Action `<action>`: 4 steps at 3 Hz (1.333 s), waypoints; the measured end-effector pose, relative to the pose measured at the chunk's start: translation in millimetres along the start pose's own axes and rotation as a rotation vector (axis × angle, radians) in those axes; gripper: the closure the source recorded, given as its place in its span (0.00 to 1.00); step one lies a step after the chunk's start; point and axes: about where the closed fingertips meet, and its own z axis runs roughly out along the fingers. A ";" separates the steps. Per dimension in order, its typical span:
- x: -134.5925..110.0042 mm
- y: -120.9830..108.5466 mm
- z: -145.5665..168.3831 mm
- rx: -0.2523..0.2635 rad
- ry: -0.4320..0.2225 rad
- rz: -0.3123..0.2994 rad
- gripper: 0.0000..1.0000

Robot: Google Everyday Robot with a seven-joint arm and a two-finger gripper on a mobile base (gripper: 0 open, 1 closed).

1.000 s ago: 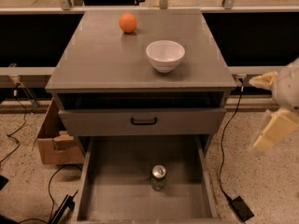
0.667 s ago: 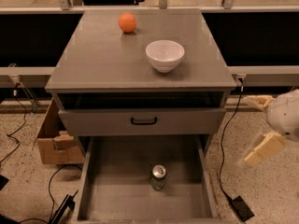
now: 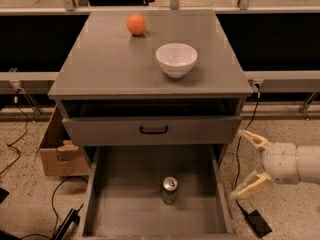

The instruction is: Pick green can from middle drawer and place on counter

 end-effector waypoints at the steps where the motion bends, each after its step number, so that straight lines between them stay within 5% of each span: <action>1: -0.3 0.0 0.0 0.000 0.000 0.001 0.00; 2: 16.5 0.3 29.5 -0.011 -0.053 0.015 0.00; 4: 80.8 14.7 153.3 -0.088 -0.259 0.082 0.00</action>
Offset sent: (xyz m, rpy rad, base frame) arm 0.0335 0.0353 -0.0905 0.1690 -0.0013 0.0297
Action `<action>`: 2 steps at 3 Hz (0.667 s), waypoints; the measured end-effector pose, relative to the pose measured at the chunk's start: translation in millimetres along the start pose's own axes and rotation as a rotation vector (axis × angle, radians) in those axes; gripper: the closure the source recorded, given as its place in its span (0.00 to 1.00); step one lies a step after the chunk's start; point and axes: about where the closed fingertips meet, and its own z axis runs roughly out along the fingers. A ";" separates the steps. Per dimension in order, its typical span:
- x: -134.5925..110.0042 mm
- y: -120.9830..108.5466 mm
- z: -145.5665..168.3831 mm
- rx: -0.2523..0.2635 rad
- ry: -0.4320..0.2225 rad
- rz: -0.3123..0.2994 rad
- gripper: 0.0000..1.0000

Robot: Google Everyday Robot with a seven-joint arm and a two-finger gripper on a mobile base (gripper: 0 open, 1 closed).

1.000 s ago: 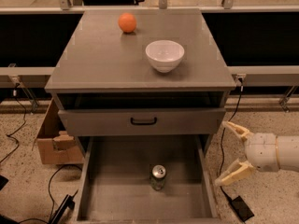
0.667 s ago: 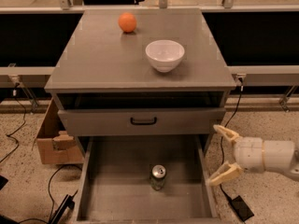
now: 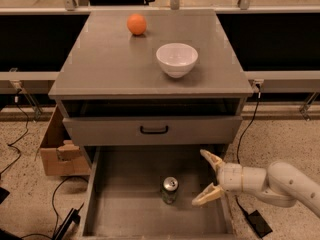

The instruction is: Pick green can from middle drawer and place on counter

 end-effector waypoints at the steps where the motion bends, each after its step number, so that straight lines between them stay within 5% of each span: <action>1: 40.9 0.1 43.0 -0.029 -0.053 0.030 0.00; 2: 65.7 -0.6 79.7 -0.049 -0.095 0.043 0.00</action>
Offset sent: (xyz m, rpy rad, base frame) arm 0.0391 0.0753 -0.1276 0.1544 0.0324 0.0552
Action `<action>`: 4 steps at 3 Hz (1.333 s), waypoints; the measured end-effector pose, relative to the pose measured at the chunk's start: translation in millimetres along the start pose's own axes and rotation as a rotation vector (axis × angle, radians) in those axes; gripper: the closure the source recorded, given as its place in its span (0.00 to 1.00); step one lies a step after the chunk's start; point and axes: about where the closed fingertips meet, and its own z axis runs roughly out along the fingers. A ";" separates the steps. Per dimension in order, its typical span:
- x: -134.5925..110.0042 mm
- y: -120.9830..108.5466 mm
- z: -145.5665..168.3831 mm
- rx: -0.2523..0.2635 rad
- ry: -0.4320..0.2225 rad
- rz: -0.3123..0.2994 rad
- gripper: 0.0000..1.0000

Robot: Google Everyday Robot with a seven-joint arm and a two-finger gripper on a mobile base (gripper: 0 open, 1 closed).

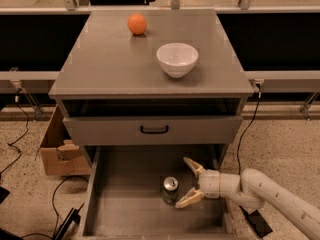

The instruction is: Pick green can from middle drawer and place on counter

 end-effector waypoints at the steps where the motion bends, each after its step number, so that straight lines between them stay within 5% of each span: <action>1: 18.8 6.1 26.2 -0.031 -0.025 0.009 0.16; 3: 17.6 23.4 33.8 -0.074 -0.006 0.003 0.63; 4: 2.9 32.8 17.7 -0.052 0.033 0.005 0.86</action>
Offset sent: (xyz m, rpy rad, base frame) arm -0.0102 0.0432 -0.0312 0.0216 0.0047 0.0976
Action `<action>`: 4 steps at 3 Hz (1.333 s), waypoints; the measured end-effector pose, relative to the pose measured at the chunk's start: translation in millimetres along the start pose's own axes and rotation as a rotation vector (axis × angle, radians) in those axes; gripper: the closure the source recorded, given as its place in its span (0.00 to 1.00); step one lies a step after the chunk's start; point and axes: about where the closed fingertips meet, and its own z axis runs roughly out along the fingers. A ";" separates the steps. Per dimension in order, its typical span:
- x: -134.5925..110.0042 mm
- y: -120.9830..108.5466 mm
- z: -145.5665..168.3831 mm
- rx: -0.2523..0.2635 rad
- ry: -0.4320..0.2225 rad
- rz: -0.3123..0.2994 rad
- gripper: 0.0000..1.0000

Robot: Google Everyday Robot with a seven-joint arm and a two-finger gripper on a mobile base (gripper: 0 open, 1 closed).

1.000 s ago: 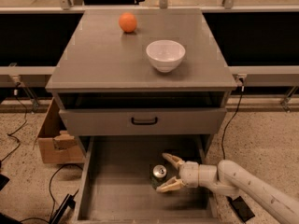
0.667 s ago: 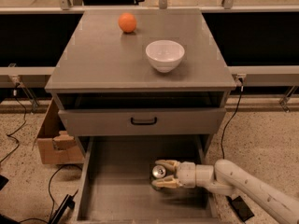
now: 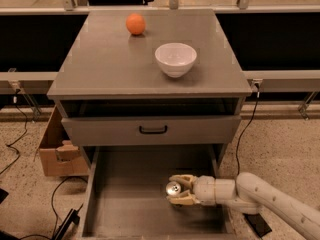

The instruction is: Pick green can from middle drawer and place on counter

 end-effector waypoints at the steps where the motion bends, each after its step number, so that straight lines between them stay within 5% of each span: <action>1: -46.4 -2.6 -47.8 0.015 0.032 0.035 1.00; 2: -149.9 -2.4 -111.6 -0.007 0.002 0.046 1.00; 4: -385.9 -22.5 -190.1 -0.017 -0.098 -0.092 1.00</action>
Offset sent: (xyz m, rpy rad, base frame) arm -0.0441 -0.1199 0.3751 0.0365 0.0010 0.1013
